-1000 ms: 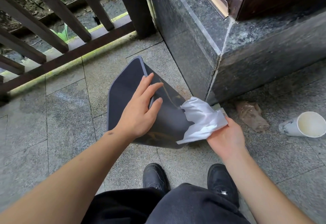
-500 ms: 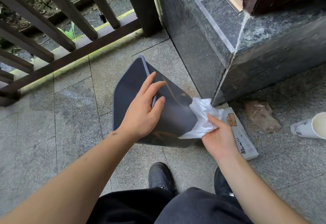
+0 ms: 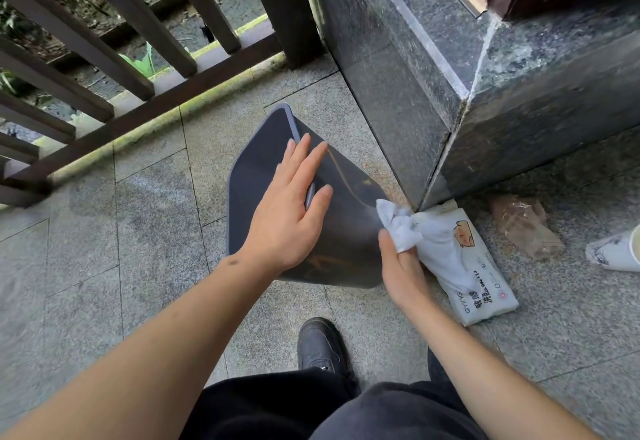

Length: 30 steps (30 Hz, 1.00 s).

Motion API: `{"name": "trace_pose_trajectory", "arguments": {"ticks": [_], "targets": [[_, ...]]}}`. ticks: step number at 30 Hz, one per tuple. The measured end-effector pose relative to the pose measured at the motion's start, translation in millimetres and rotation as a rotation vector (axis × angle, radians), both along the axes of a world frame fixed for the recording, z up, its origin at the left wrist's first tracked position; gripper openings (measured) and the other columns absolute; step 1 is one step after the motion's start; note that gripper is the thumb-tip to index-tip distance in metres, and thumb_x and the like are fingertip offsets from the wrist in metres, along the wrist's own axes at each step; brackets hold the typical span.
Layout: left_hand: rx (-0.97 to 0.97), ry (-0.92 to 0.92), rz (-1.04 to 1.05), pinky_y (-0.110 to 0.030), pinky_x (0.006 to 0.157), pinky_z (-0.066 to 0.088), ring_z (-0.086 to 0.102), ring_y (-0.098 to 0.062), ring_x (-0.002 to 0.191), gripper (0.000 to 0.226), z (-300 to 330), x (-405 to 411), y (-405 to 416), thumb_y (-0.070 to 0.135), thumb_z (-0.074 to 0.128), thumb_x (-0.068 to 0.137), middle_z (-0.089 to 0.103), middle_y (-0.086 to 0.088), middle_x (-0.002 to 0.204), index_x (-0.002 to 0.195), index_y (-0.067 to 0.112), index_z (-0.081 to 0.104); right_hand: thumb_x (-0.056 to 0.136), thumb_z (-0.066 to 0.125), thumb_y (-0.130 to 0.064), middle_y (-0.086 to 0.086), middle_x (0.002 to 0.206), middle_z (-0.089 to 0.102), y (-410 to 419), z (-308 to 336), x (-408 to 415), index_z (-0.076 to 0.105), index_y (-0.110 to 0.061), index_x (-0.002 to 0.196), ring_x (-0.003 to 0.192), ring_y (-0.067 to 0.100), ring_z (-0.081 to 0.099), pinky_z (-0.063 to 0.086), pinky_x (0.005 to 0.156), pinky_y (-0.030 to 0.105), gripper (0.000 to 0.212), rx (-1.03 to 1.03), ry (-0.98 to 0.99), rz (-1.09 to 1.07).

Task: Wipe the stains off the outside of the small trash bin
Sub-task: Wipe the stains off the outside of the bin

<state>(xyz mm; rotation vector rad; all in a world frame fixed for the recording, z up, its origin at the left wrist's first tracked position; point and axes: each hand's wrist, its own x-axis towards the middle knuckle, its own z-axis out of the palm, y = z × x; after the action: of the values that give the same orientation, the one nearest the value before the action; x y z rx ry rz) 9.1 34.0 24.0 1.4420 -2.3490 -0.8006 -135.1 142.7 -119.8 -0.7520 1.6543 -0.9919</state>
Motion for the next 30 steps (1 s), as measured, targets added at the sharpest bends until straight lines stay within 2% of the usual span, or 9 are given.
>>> {"name": "trace_pose_trajectory", "arguments": {"ticks": [3,6,9,11,14,18,21,24,30], "targets": [[0.036,0.022,0.017,-0.003,0.108,0.004,-0.003,0.005,0.148,0.061,-1,-2,-1,0.039,0.041,0.102,0.007,0.018,0.165,0.158,0.032,0.02,0.105,0.032,-0.049,-0.018,0.139,0.027,-5,-1,0,0.021,-0.024,0.158,0.12,-0.017,0.018,0.01,0.106,0.006,0.06,-0.073,0.116,0.014],[0.056,0.029,0.015,-0.005,0.109,0.004,-0.003,0.008,0.147,0.065,-3,-6,-3,0.04,0.042,0.101,0.006,0.018,0.165,0.159,0.028,0.016,0.102,0.028,-0.054,-0.012,0.136,0.035,-12,3,3,0.032,-0.016,0.155,0.12,-0.016,0.022,0.008,0.097,-0.008,0.065,-0.158,0.164,0.043],[0.052,0.011,-0.012,-0.005,0.111,0.003,-0.003,0.008,0.147,0.067,-5,-6,-3,0.039,0.043,0.101,0.004,0.019,0.164,0.16,0.025,0.014,0.102,0.029,-0.049,-0.008,0.13,0.048,-19,19,7,0.04,-0.021,0.147,0.129,0.004,0.041,0.017,0.101,-0.002,0.055,-0.268,0.131,0.057],[0.056,0.013,-0.02,-0.006,0.111,0.002,-0.003,0.008,0.147,0.068,-5,-7,-3,0.04,0.043,0.1,0.004,0.019,0.163,0.16,0.024,0.013,0.104,0.03,-0.044,-0.002,0.134,0.054,-25,36,10,0.041,-0.022,0.147,0.135,0.015,0.045,0.024,0.109,0.011,0.05,-0.363,0.097,0.085],[0.079,0.044,0.0,-0.009,0.113,0.003,-0.002,0.008,0.147,0.067,-5,-11,-4,0.044,0.038,0.101,0.005,0.019,0.162,0.159,0.023,0.014,0.107,0.029,-0.042,-0.002,0.149,0.049,-39,67,21,0.037,-0.024,0.15,0.144,0.007,0.039,0.028,0.119,0.025,0.048,-0.525,-0.017,0.19],[0.103,0.104,0.055,-0.022,0.12,0.008,0.004,0.004,0.148,0.058,-5,-4,-4,0.045,0.032,0.106,0.012,0.013,0.165,0.158,0.023,0.02,0.108,0.029,-0.041,0.0,0.148,0.052,-51,83,27,0.039,-0.02,0.15,0.143,0.007,0.042,0.032,0.119,0.03,0.048,-0.577,-0.084,0.265],[0.059,0.075,0.056,-0.013,0.116,0.007,0.005,0.005,0.148,0.053,-4,5,-5,0.042,0.03,0.107,0.014,0.014,0.164,0.157,0.027,0.023,0.108,0.03,-0.037,-0.001,0.139,0.057,-50,66,20,0.044,-0.018,0.145,0.135,0.007,0.048,0.034,0.114,0.024,0.044,-0.58,0.055,0.3],[0.068,0.074,0.08,-0.015,0.117,0.008,0.009,0.004,0.148,0.054,-5,12,-7,0.038,0.031,0.106,0.017,0.012,0.165,0.157,0.022,0.026,0.106,0.031,-0.041,-0.008,0.113,0.057,-42,39,13,0.052,-0.018,0.13,0.107,-0.002,0.051,0.036,0.097,0.011,0.039,-0.496,0.129,0.227],[0.105,0.069,0.053,-0.012,0.115,0.008,0.01,0.004,0.148,0.053,-1,31,-6,0.032,0.031,0.106,0.017,0.013,0.164,0.157,0.021,0.026,0.098,0.023,-0.057,-0.008,0.093,0.054,-17,-13,-2,0.056,-0.012,0.113,0.084,0.005,0.048,0.035,0.08,0.023,0.058,-0.2,0.166,0.179]]}}
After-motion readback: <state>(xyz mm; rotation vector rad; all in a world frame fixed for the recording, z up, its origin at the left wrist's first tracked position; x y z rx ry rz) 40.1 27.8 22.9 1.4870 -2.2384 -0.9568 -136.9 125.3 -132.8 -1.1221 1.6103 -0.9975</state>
